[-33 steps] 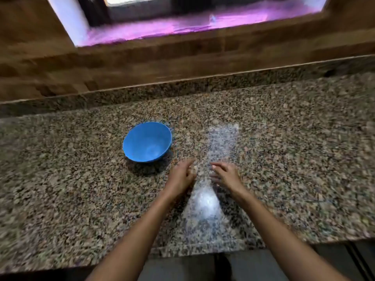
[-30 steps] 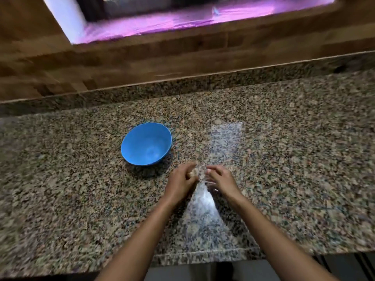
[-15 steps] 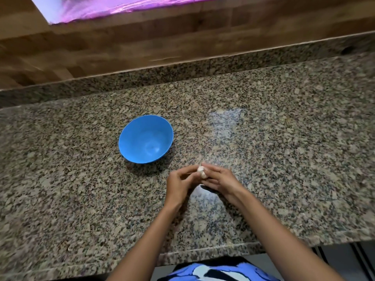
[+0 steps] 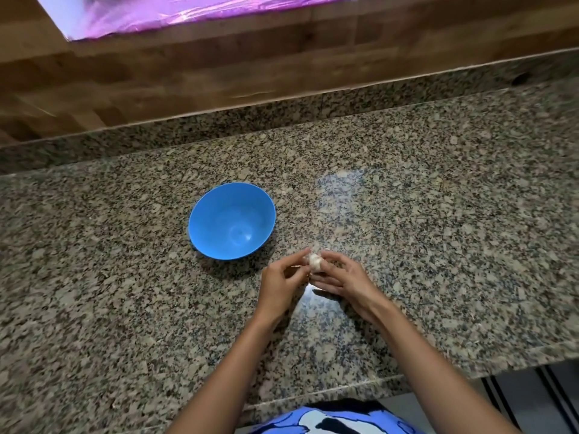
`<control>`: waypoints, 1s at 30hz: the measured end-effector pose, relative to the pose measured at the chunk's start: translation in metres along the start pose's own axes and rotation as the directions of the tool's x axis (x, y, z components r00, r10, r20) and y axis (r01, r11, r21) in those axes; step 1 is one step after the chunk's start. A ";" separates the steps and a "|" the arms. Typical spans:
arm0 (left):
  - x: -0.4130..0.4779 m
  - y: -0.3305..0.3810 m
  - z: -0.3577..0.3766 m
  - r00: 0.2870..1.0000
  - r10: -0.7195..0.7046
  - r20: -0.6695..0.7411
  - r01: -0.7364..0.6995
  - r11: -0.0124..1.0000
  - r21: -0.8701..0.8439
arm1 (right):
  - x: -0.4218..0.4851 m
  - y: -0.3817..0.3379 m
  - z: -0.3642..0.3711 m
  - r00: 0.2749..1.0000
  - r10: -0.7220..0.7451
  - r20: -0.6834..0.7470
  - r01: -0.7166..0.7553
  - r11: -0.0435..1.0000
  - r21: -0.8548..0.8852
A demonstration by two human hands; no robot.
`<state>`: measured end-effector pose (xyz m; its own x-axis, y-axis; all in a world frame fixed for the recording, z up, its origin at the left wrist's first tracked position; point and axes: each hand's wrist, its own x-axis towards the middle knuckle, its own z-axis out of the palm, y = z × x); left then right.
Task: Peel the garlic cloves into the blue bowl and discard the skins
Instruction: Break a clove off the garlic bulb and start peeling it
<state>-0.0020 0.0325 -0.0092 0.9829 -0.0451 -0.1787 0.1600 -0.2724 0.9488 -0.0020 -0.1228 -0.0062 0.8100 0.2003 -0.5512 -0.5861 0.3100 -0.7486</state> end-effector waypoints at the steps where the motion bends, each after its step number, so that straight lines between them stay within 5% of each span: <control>1: 0.001 0.000 -0.002 1.000 -0.017 0.014 0.018 1.000 -0.022 | -0.001 -0.001 0.000 1.000 -0.001 0.002 0.001 1.000 -0.007; 5: -0.002 0.004 -0.006 0.998 -0.019 0.068 0.023 0.998 -0.056 | -0.003 -0.006 0.000 0.998 -0.047 -0.032 0.045 0.998 -0.050; 19: -0.004 0.005 0.012 0.972 0.225 0.065 -0.230 0.862 0.451 | -0.007 -0.002 0.005 0.994 -0.061 -0.088 0.057 0.997 -0.053; 30: -0.005 0.001 0.022 0.936 0.351 0.014 -0.301 0.782 0.546 | -0.008 0.002 0.006 0.988 -0.042 -0.148 0.051 0.997 0.055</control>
<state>-0.0086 0.0113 -0.0129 0.9752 -0.1508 0.1620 -0.2205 -0.7240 0.6536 -0.0101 -0.1185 -0.0011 0.8219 0.0474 -0.5677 -0.5423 0.3706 -0.7541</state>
